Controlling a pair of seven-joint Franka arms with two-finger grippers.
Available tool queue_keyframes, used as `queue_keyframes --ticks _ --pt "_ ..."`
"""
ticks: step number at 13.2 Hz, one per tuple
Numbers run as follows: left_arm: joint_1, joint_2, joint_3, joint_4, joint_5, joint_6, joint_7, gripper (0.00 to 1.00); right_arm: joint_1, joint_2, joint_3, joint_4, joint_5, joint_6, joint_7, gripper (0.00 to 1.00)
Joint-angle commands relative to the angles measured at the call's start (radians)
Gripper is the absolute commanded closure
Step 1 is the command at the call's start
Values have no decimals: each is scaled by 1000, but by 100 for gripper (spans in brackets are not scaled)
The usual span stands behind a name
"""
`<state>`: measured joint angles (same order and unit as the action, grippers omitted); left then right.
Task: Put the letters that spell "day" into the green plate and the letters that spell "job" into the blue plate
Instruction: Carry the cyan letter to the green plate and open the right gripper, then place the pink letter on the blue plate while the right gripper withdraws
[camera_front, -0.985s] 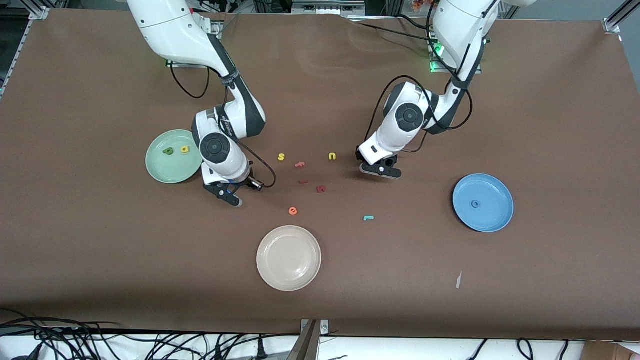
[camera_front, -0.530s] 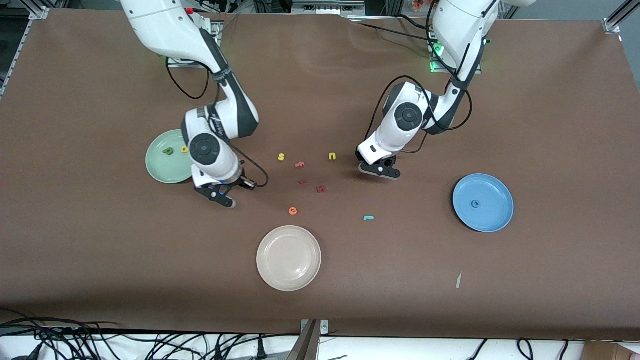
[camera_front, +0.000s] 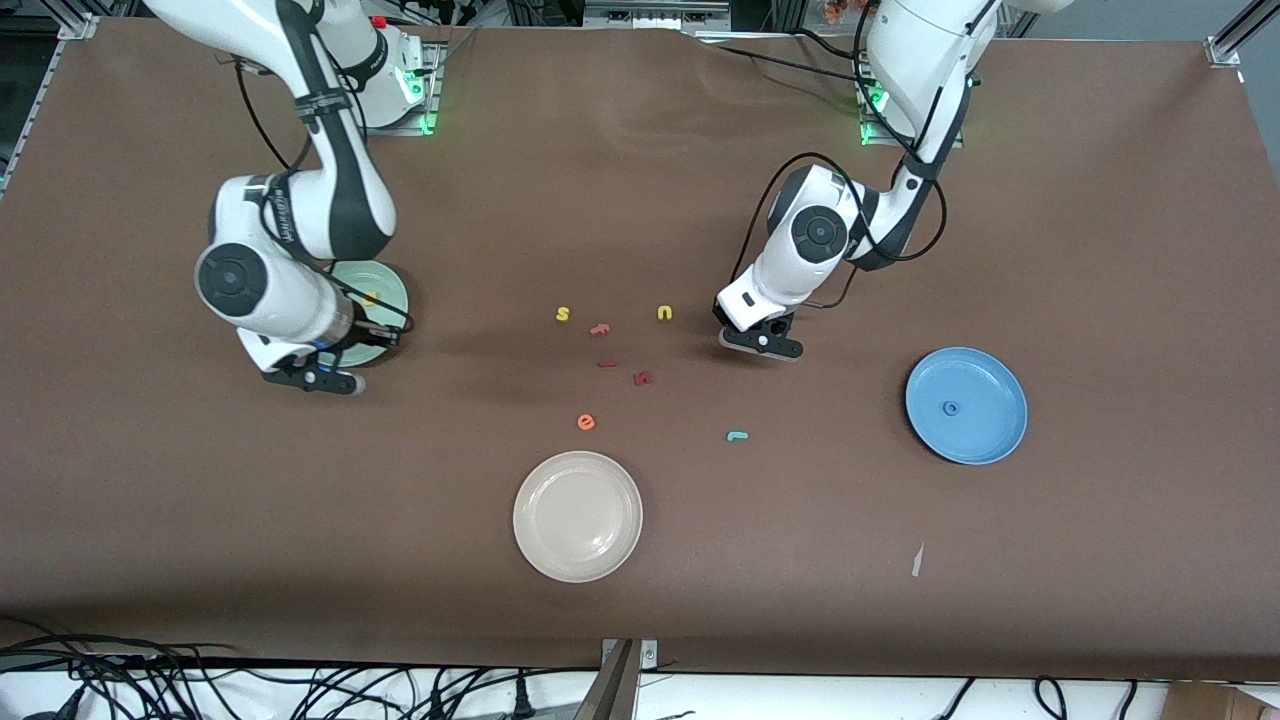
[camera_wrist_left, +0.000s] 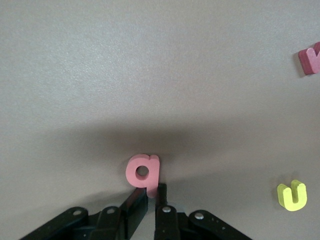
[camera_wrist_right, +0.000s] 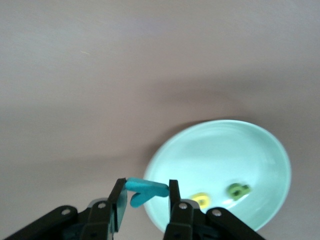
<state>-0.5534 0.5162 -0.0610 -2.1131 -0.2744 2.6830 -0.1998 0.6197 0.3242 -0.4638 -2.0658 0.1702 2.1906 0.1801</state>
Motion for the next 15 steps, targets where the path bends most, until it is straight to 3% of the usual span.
queue_keyframes --ticks 1,3,4,5,6,12,15 --pt "-5 5 9 4 24 6 10 99 6 -62 -44 -233 12 221 -125 100" --pt "4 -7 10 4 26 3 11 99 6 -48 -44 -286 11 308 -132 100" --pt "24 -28 12 5 27 -5 19 100 6 -33 -44 -284 14 310 -123 80" --pt "61 -57 16 4 41 -9 52 100 6 -34 -44 -283 20 307 -119 37" --pt "110 -88 16 4 70 -38 92 100 6 -43 -44 -280 20 296 -111 0" --pt "412 -206 15 2 118 -178 414 100 9 -138 -33 -235 19 200 -88 0" --pt "492 -199 15 -2 118 -183 520 100 6 -134 -38 -40 3 -85 -83 0"
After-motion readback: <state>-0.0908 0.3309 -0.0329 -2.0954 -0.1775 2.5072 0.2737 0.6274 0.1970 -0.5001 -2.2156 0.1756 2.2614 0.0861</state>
